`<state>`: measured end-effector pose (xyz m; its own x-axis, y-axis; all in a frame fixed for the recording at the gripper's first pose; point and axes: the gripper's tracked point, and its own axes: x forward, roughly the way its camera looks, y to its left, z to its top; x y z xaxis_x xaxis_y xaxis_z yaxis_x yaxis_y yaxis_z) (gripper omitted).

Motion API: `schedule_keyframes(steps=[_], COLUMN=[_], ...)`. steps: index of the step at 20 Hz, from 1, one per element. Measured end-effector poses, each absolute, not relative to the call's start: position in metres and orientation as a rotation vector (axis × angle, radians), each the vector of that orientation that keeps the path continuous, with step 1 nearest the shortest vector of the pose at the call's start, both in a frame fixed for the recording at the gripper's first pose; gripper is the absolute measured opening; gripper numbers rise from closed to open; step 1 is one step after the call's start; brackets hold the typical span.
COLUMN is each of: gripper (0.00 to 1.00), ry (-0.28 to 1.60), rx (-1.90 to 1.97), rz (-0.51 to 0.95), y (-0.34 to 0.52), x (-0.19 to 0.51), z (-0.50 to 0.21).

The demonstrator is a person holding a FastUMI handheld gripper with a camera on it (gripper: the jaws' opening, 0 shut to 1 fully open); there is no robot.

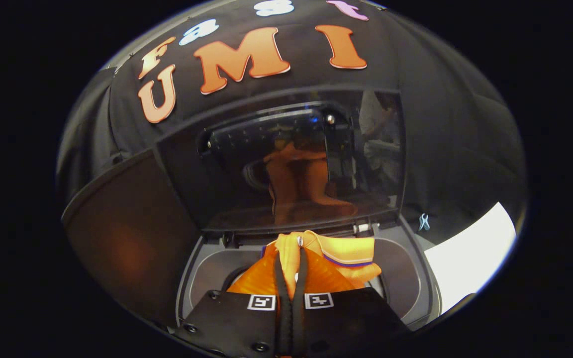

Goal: Put the clothes into the washing machine and then close the washing machine lid.

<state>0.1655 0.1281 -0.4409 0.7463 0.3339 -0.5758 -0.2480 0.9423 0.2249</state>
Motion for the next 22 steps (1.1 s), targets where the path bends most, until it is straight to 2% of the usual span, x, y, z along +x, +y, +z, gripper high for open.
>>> schedule_keyframes(steps=[3,15,22], gripper=[0.08,0.08,0.08], ry=[0.761,1.071,1.181], rx=[0.157,0.067,0.020], rz=[0.316,0.241,0.245], y=[0.134,0.131,0.135], x=[0.161,0.155,0.149], z=[-0.482,-0.569,-0.592])
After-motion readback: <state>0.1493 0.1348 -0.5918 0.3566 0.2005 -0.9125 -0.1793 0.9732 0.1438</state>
